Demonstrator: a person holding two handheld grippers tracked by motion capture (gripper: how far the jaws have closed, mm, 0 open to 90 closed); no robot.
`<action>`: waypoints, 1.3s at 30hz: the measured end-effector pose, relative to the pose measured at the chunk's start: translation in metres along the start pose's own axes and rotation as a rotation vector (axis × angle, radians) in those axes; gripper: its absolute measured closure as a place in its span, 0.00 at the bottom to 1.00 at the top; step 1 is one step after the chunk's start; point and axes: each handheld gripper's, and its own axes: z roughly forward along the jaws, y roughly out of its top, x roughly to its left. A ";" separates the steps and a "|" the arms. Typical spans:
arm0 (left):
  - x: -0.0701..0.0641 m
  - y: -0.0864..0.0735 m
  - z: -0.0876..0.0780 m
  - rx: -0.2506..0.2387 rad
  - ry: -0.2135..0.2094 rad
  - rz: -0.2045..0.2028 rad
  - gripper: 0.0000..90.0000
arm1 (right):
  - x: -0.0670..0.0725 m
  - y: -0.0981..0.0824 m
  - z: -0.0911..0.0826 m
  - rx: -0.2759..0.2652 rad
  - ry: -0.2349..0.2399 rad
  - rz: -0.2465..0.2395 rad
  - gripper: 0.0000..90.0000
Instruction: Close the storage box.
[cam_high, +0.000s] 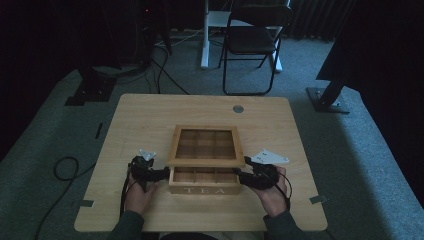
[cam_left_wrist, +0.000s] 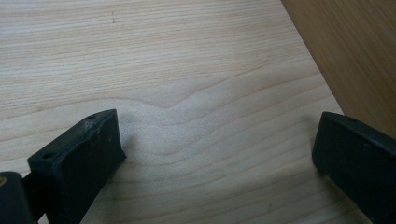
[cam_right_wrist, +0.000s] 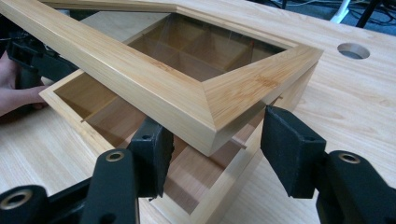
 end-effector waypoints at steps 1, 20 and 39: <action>0.000 0.000 0.000 0.000 0.000 0.000 0.02 | 0.000 -0.001 0.000 0.003 0.002 0.002 0.49; 0.000 0.000 0.000 0.001 0.000 0.001 0.02 | 0.004 -0.016 0.006 0.015 0.020 0.003 0.49; 0.000 0.000 0.000 0.002 -0.001 0.001 0.02 | 0.008 -0.031 0.006 0.026 0.030 -0.014 0.49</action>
